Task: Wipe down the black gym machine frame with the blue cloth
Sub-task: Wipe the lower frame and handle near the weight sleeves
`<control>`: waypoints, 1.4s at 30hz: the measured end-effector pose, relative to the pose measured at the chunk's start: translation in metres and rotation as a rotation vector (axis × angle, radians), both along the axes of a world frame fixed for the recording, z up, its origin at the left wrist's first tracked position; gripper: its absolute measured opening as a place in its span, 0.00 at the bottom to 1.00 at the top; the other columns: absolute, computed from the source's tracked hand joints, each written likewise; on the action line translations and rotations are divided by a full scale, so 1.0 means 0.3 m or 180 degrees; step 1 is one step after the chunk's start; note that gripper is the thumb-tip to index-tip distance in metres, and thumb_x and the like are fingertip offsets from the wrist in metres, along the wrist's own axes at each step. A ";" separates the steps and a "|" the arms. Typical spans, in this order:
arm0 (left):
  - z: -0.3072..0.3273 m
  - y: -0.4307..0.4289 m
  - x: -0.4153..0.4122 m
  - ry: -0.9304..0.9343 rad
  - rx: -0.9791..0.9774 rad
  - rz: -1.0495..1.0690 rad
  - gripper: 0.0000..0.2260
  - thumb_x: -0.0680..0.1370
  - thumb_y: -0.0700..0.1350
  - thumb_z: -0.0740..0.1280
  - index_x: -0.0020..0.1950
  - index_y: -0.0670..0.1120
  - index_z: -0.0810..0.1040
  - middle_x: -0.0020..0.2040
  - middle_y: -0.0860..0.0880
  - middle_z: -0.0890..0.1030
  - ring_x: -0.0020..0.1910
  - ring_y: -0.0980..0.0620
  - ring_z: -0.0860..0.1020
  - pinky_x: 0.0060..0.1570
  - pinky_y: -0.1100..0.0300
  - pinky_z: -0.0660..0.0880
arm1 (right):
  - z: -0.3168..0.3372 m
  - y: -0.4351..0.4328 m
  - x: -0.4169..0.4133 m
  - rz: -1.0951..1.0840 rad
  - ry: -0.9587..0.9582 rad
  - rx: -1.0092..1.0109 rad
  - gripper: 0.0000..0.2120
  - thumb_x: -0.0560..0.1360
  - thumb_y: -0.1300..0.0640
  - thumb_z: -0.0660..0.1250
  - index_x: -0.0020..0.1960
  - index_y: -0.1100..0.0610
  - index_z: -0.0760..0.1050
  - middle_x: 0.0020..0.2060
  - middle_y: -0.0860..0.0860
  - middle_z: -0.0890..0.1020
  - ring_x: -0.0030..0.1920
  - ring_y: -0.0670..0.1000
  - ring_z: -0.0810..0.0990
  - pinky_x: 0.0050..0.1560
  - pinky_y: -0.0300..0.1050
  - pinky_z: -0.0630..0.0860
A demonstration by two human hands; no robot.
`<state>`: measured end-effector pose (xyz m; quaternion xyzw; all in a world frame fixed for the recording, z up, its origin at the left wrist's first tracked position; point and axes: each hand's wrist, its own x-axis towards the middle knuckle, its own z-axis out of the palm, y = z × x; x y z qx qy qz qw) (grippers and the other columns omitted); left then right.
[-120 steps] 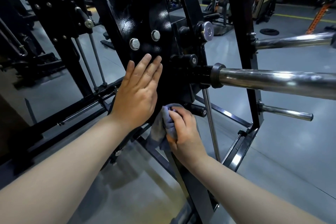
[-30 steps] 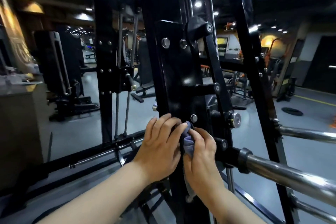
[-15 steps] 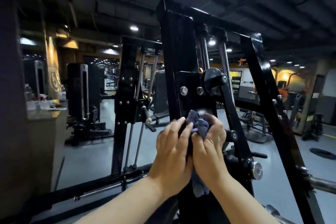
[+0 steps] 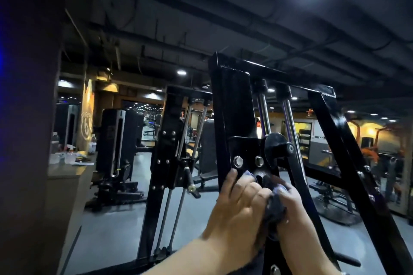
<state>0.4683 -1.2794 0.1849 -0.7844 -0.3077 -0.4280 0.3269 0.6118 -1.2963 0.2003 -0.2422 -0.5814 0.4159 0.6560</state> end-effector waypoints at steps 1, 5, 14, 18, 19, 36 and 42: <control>0.016 0.009 0.009 -0.0040 0.0256 0.0007 0.23 0.72 0.48 0.72 0.65 0.45 0.75 0.61 0.49 0.78 0.69 0.46 0.73 0.76 0.45 0.59 | 0.018 0.012 -0.020 -0.0184 -0.0078 0.0055 0.12 0.78 0.56 0.64 0.60 0.55 0.77 0.54 0.57 0.84 0.55 0.54 0.84 0.55 0.50 0.77; 0.158 0.047 -0.011 -0.0438 0.0533 0.0147 0.25 0.71 0.46 0.72 0.67 0.43 0.72 0.58 0.46 0.75 0.57 0.43 0.76 0.68 0.47 0.67 | 0.066 0.025 -0.060 -0.0177 -0.0026 0.0450 0.28 0.72 0.35 0.69 0.68 0.45 0.76 0.64 0.53 0.82 0.64 0.51 0.81 0.66 0.52 0.77; 0.570 0.172 -0.058 -0.1523 0.0475 0.0730 0.22 0.75 0.47 0.72 0.67 0.48 0.69 0.59 0.46 0.75 0.55 0.43 0.76 0.56 0.48 0.74 | 0.145 0.108 -0.097 -0.3172 -0.2019 0.2288 0.25 0.73 0.53 0.58 0.67 0.58 0.77 0.75 0.54 0.69 0.72 0.54 0.69 0.70 0.52 0.63; 0.529 0.190 -0.032 -0.0681 0.0441 0.0269 0.18 0.79 0.49 0.65 0.69 0.47 0.72 0.63 0.47 0.76 0.62 0.43 0.74 0.65 0.49 0.68 | 0.241 0.153 -0.089 -0.3753 -0.2813 0.2132 0.28 0.72 0.49 0.57 0.67 0.61 0.76 0.66 0.56 0.75 0.69 0.58 0.71 0.69 0.54 0.60; 0.502 0.190 -0.038 -0.0498 0.0327 0.0077 0.19 0.79 0.47 0.64 0.69 0.47 0.73 0.65 0.48 0.76 0.64 0.43 0.73 0.67 0.48 0.67 | 0.257 0.159 -0.081 -0.3801 -0.2937 0.2190 0.25 0.72 0.49 0.58 0.64 0.59 0.77 0.62 0.54 0.76 0.66 0.58 0.73 0.69 0.54 0.61; 0.714 0.308 -0.060 0.0032 0.0427 0.0603 0.22 0.76 0.53 0.63 0.67 0.45 0.72 0.66 0.43 0.75 0.68 0.39 0.71 0.72 0.42 0.64 | 0.375 0.183 -0.021 -0.3570 -0.3699 0.2004 0.17 0.72 0.49 0.57 0.51 0.56 0.78 0.52 0.52 0.79 0.55 0.57 0.78 0.57 0.54 0.76; 0.792 0.315 -0.107 0.0370 0.0520 0.0392 0.22 0.74 0.47 0.60 0.67 0.46 0.76 0.62 0.44 0.79 0.60 0.40 0.78 0.63 0.44 0.73 | 0.408 0.160 -0.028 -0.3505 -0.3905 0.1795 0.16 0.73 0.46 0.54 0.44 0.54 0.76 0.43 0.50 0.78 0.46 0.56 0.79 0.49 0.53 0.76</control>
